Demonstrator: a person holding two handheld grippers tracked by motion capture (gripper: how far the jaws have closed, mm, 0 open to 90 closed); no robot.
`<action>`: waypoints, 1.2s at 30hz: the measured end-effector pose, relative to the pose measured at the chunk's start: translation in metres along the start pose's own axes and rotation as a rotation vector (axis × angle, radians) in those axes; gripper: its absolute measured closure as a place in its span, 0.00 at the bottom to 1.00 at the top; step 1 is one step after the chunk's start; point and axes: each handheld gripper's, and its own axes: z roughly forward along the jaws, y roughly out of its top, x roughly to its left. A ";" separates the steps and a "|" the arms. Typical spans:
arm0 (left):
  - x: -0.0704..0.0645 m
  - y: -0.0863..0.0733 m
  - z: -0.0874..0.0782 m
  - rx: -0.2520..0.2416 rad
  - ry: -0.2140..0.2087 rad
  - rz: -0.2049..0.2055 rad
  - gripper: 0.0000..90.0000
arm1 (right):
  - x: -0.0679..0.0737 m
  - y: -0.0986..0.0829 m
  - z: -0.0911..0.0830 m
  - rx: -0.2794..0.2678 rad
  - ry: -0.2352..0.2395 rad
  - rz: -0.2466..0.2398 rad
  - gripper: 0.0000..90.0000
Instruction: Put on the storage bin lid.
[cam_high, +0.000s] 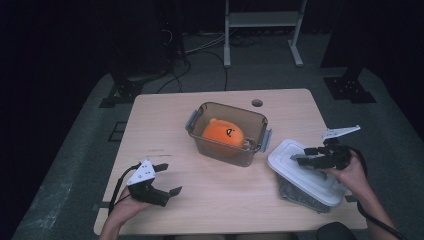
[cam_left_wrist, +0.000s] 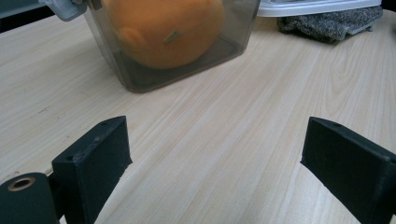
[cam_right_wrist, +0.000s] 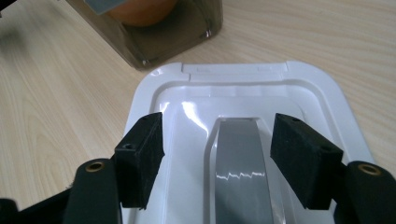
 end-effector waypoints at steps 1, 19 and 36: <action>0.000 0.000 0.000 -0.001 0.000 -0.002 0.08 | 0.000 -0.002 0.000 0.001 0.001 0.001 0.37; -0.001 0.000 0.000 0.001 -0.003 -0.002 0.08 | -0.003 -0.023 0.001 -0.022 -0.011 0.028 0.60; -0.001 0.001 0.000 0.002 -0.002 -0.001 0.08 | -0.005 -0.026 -0.001 -0.018 -0.020 0.030 0.73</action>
